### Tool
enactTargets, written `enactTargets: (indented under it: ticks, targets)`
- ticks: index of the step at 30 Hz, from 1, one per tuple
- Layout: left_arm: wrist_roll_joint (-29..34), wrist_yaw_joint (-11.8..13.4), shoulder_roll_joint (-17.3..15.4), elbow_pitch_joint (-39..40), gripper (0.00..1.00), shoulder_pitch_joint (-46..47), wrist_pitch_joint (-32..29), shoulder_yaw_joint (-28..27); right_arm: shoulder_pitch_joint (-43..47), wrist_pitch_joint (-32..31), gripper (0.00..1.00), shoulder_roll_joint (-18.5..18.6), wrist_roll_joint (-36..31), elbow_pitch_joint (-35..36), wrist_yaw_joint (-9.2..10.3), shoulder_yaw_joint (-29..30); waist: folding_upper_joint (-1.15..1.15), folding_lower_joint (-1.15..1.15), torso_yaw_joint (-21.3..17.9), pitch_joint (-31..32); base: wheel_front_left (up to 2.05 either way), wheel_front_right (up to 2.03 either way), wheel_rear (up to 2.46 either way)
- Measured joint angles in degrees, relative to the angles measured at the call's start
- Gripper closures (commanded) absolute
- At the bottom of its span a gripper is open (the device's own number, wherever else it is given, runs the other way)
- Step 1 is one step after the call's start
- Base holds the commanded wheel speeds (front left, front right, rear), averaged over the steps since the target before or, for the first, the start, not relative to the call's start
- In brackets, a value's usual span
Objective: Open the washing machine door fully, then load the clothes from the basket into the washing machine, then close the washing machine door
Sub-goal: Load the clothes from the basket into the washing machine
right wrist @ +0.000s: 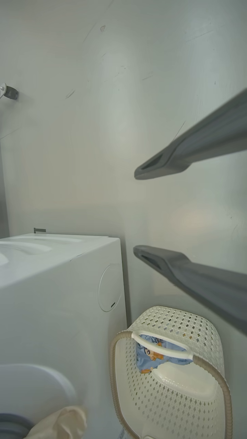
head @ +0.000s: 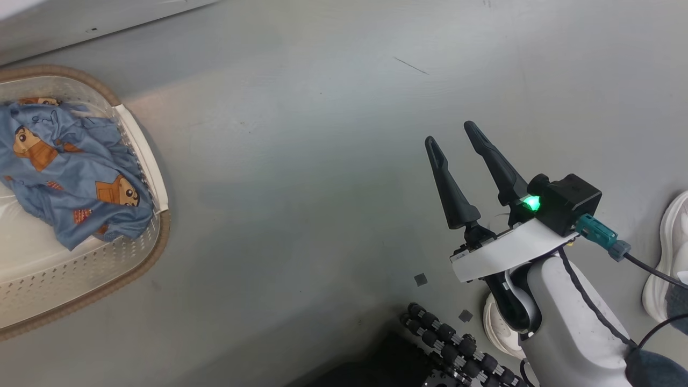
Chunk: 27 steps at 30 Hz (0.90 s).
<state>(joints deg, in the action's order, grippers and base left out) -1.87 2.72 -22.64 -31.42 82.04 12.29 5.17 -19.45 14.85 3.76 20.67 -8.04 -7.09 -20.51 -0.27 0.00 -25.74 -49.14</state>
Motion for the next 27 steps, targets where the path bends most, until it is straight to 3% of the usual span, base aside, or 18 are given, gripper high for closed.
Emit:
enactTargets:
  ticks: [6, 9, 11, 14, 15, 27]
  targets:
    - [0.05, 0.52, 0.65, -4.79, 0.99, 0.18, 0.44, -0.32, 0.04, 0.0, 0.0, 0.05, 0.0, -0.46, 0.0, 0.59, 0.0, 0.0, 0.16, 0.26, 0.0, 0.0, 0.0]
    - [0.21, 0.56, 1.03, -7.78, 0.65, -0.05, 0.41, 0.54, 0.09, 0.0, 0.0, 0.05, 0.0, -0.55, 0.0, 1.0, 0.0, 0.0, 0.64, 0.57, 0.0, 0.0, 0.0]
    - [0.97, 0.97, 1.44, -9.4, 0.52, -0.09, 0.26, 1.2, 0.2, 0.0, 0.0, 0.09, 0.0, -0.53, 0.0, 1.78, 0.0, 0.0, 1.1, 0.79, 0.0, 0.0, 0.0]
    - [1.9, 1.52, 2.32, -10.82, 0.06, -0.08, 0.27, 1.87, 0.19, 0.0, 0.0, 0.38, 0.0, -0.51, 0.0, 2.22, 0.0, 0.0, 1.93, 1.13, 0.0, 0.0, 0.0]
    - [1.94, 1.58, 2.68, -11.4, 0.0, -0.08, 0.27, 1.8, 0.16, 0.0, 0.0, 0.4, 0.0, -0.51, 0.0, 2.2, 0.0, 0.0, 2.18, 1.29, 0.0, 0.0, 0.0]
    - [0.76, 3.07, 7.04, -16.7, 0.0, -0.53, 0.45, 0.41, 0.07, 0.0, 0.0, 0.88, -0.01, -0.43, 0.0, 3.63, 0.0, 0.0, 4.83, 3.95, 0.0, 0.0, 0.0]
